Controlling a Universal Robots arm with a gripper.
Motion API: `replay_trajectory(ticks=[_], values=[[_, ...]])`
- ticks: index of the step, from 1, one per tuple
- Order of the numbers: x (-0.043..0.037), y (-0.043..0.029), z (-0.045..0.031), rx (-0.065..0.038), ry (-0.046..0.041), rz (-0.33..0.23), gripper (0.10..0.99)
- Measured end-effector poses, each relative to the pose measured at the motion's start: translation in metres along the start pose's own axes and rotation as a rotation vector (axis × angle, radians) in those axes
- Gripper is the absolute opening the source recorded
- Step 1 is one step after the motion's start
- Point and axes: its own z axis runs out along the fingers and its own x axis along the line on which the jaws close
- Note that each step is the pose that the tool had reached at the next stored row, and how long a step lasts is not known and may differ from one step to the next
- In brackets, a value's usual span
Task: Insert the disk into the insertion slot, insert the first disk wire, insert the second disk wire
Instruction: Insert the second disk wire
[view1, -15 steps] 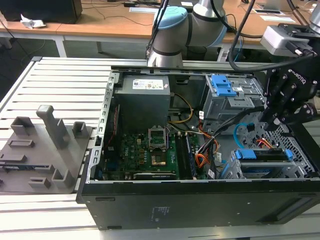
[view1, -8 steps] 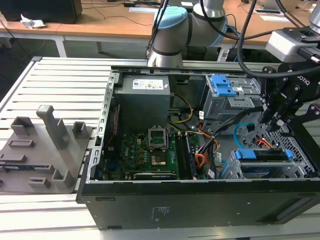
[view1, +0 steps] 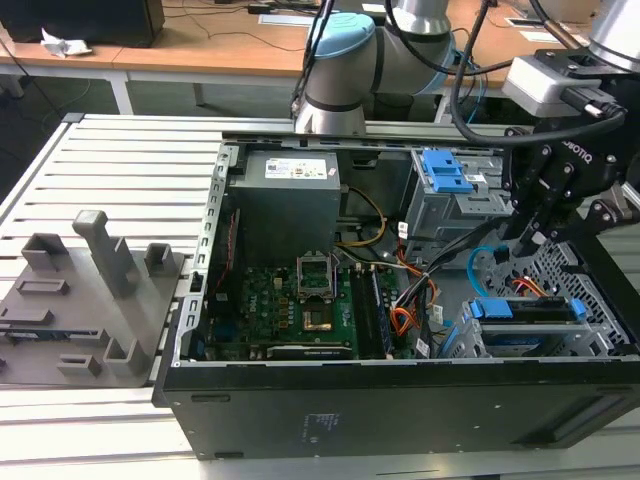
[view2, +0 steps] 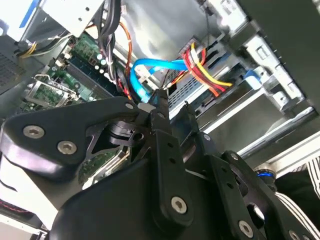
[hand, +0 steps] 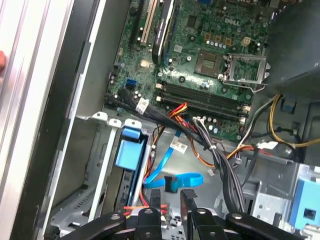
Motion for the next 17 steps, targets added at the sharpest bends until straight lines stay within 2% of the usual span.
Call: replay_trajectory(ticks=[3, 5, 9, 14, 16, 17], values=[[-0.002, 0.0087, 0.002, 0.002, 0.0007, 0.0, 0.302], [-0.0026, 0.0109, 0.0047, 0.002, 0.0015, 0.0, 0.302], [-0.0029, 0.0114, 0.0145, 0.001, 0.0046, 0.0, 0.302], [-0.0029, 0.0114, 0.0145, 0.001, 0.0049, 0.0, 0.302], [-0.0029, 0.0114, 0.0145, 0.001, 0.0049, 0.0, 0.165], [-0.0029, 0.0114, 0.0145, 0.001, 0.005, 0.0, 0.165]])
